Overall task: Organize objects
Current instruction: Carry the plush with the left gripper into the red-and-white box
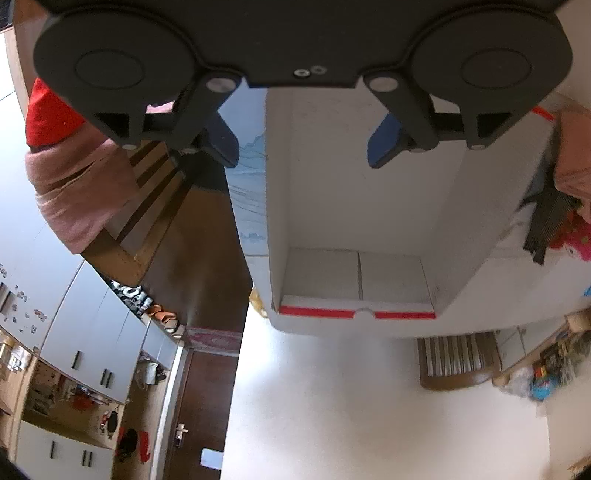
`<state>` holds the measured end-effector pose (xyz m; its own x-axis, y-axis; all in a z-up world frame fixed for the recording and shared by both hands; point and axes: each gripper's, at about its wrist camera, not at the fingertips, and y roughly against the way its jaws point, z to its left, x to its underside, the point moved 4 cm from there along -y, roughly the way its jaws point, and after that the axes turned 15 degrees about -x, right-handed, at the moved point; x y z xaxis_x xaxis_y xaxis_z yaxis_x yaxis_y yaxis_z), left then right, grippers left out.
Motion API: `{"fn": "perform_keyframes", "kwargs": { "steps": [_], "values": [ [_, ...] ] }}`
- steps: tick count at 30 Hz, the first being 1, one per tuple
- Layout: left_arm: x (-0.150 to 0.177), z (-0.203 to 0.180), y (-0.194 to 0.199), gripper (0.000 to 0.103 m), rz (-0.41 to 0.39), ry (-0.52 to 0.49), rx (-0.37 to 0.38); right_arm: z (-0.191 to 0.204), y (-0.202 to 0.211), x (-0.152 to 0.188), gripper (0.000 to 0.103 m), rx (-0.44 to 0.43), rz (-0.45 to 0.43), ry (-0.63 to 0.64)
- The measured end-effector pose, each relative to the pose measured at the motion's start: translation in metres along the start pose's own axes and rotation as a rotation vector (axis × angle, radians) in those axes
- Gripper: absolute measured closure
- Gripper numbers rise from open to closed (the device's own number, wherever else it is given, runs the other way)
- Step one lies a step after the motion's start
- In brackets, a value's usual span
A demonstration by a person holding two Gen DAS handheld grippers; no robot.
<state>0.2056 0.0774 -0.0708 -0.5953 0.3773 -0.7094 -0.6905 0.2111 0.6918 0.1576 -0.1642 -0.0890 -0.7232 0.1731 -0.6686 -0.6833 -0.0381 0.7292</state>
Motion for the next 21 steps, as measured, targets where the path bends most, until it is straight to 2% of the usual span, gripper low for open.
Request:
{"fn": "perform_keyframes", "kwargs": {
  "steps": [1,4,5,7,10,16,19,21],
  "values": [
    [-0.007,-0.007,-0.003,0.057,0.002,-0.003,0.010,-0.002,-0.003,0.000,0.040,-0.008,0.009,0.002],
    [-0.029,-0.032,-0.015,0.057,0.005,-0.041,0.030,-0.007,-0.011,0.002,0.050,-0.026,0.037,0.011],
    [-0.036,-0.041,-0.020,0.057,0.004,-0.057,0.026,-0.009,-0.013,0.002,0.059,-0.032,0.044,0.013],
    [-0.049,-0.061,-0.029,0.058,0.002,-0.106,0.044,-0.013,-0.016,0.002,0.068,-0.055,0.057,0.009],
    [-0.061,-0.090,-0.050,0.057,0.028,-0.168,0.064,-0.019,-0.020,0.003,0.075,-0.069,0.070,-0.005],
    [-0.062,-0.135,-0.093,0.057,0.090,-0.293,0.055,-0.034,-0.019,0.003,0.092,-0.095,0.080,-0.028],
    [-0.060,-0.151,-0.112,0.057,0.123,-0.335,0.045,-0.038,-0.019,0.004,0.098,-0.103,0.086,-0.034],
    [-0.058,-0.158,-0.125,0.057,0.155,-0.360,0.045,-0.040,-0.019,0.004,0.099,-0.107,0.094,-0.038]
  ]
}}
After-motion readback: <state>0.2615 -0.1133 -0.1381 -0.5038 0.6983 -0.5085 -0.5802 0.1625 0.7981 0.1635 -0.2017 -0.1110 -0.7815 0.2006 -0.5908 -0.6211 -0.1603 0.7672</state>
